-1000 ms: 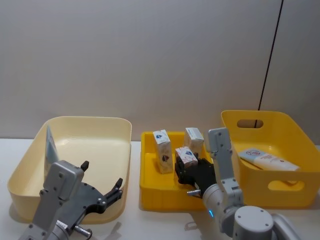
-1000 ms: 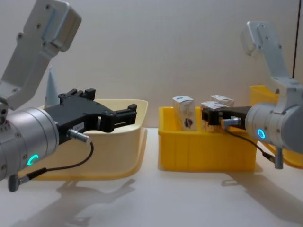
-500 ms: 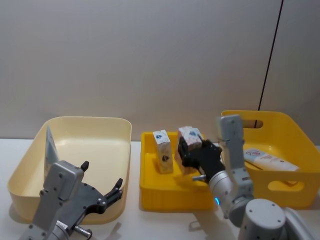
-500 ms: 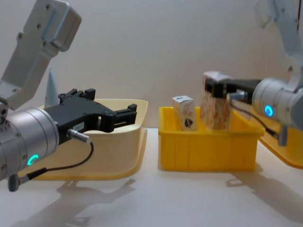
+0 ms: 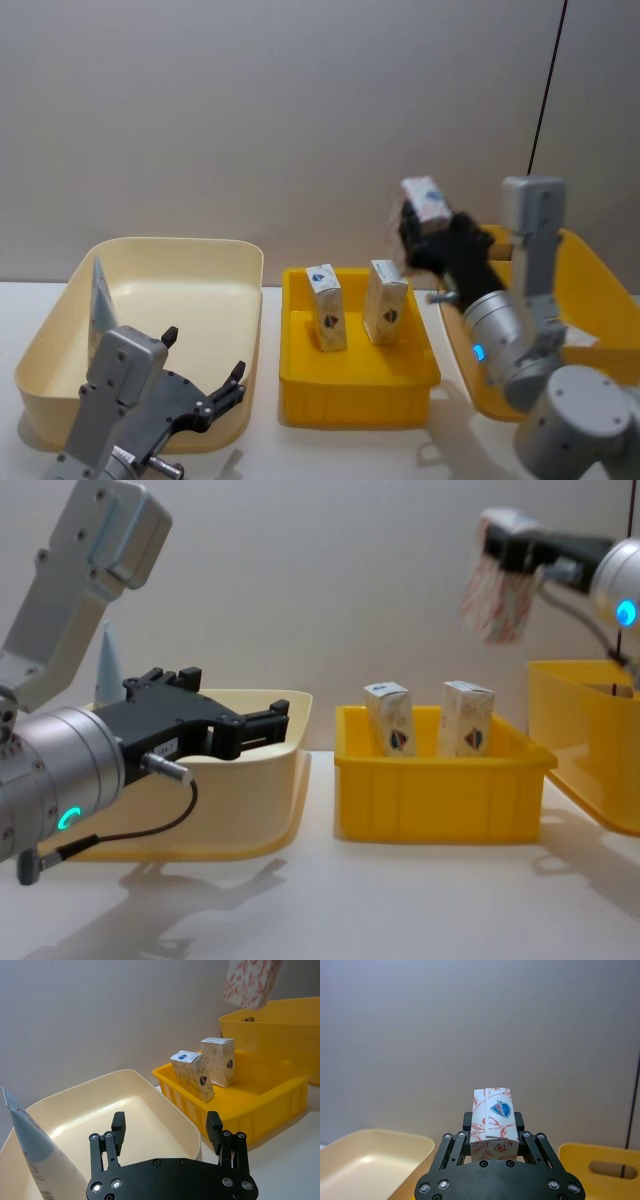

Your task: Bimanual collaborative sorting of washing and personal care products

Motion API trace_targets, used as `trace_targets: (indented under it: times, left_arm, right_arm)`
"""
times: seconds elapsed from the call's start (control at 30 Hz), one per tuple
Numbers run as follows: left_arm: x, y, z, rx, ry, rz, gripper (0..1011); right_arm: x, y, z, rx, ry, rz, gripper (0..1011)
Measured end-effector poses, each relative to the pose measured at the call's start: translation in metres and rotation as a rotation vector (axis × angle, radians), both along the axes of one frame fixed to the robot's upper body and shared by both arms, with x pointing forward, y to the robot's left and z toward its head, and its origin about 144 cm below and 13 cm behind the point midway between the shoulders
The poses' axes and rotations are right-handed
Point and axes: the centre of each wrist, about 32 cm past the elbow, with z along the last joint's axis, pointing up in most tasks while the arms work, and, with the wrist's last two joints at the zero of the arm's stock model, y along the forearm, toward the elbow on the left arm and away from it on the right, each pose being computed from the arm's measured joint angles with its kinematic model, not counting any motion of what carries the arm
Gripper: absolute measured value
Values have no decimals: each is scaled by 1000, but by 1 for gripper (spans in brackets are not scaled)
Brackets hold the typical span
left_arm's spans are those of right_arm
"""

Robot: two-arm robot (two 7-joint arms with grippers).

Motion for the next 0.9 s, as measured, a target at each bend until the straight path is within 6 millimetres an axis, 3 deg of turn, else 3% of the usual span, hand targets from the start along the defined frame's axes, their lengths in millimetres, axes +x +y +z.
trace_targets:
  times: [0.4,0.9]
  left_arm:
    - [0,0,0,0,0,0,1004]
    - [0,0,0,0,0,0,1003]
  right_arm:
    - [-7,-39,26,39,-123,-138,434]
    - [-27,-74,28,9,-62,-311,434]
